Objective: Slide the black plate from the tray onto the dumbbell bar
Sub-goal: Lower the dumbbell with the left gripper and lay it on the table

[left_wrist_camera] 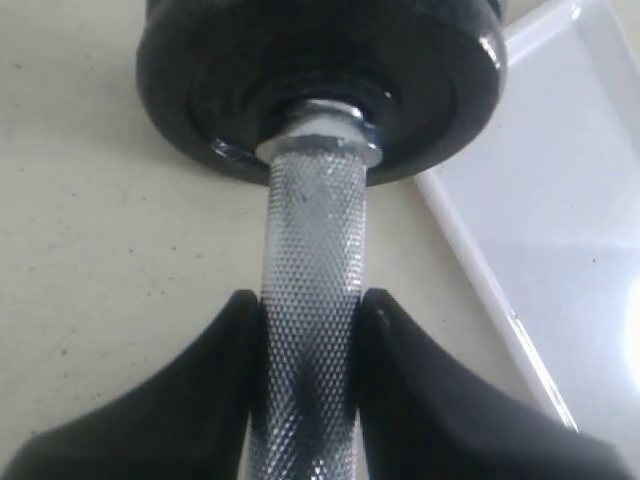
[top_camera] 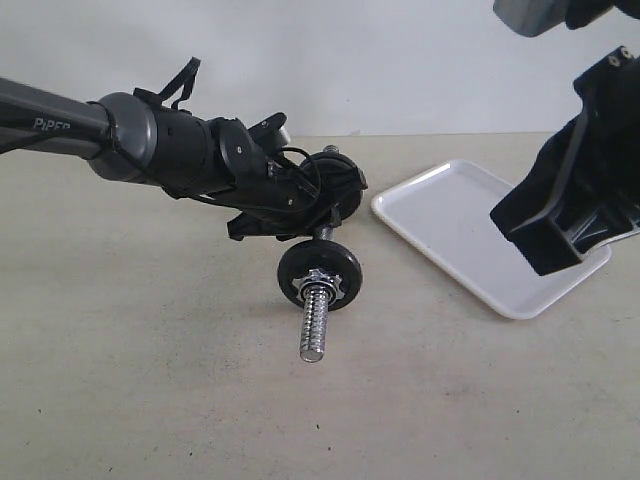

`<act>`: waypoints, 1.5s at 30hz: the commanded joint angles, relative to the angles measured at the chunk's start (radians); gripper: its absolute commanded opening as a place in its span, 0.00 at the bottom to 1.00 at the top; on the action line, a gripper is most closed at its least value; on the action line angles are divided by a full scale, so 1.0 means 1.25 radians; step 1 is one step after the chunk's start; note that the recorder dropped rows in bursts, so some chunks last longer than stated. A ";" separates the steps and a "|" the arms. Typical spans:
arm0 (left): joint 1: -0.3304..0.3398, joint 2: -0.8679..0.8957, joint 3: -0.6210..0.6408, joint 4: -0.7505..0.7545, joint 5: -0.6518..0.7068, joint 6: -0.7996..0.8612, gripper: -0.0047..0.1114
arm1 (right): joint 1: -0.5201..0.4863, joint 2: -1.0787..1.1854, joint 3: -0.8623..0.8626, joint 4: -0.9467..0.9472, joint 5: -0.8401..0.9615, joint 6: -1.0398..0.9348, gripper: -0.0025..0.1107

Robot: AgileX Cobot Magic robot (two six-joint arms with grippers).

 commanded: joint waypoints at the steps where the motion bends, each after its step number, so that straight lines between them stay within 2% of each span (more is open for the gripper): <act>1: 0.002 -0.040 -0.030 -0.017 -0.316 0.008 0.08 | -0.003 -0.007 0.005 -0.001 -0.001 -0.006 0.02; 16: 0.002 -0.040 -0.030 -0.018 -0.316 0.030 0.08 | -0.003 -0.007 0.005 -0.001 0.000 -0.005 0.02; 25: 0.002 -0.040 -0.030 -0.045 -0.295 -0.076 0.08 | -0.003 -0.007 0.005 -0.001 0.000 -0.007 0.02; 31: 0.002 -0.040 -0.030 -0.041 -0.281 -0.080 0.08 | -0.003 -0.007 0.005 -0.001 0.000 -0.007 0.02; 34: 0.002 -0.040 -0.030 -0.033 -0.281 -0.077 0.14 | -0.003 -0.007 0.005 -0.001 0.000 -0.007 0.02; 39: 0.002 -0.040 -0.030 -0.039 -0.281 -0.077 0.31 | -0.003 -0.007 0.005 -0.001 0.002 -0.006 0.02; 45: 0.002 -0.040 -0.030 -0.039 -0.281 -0.077 0.33 | -0.003 -0.007 0.005 -0.001 0.002 -0.006 0.02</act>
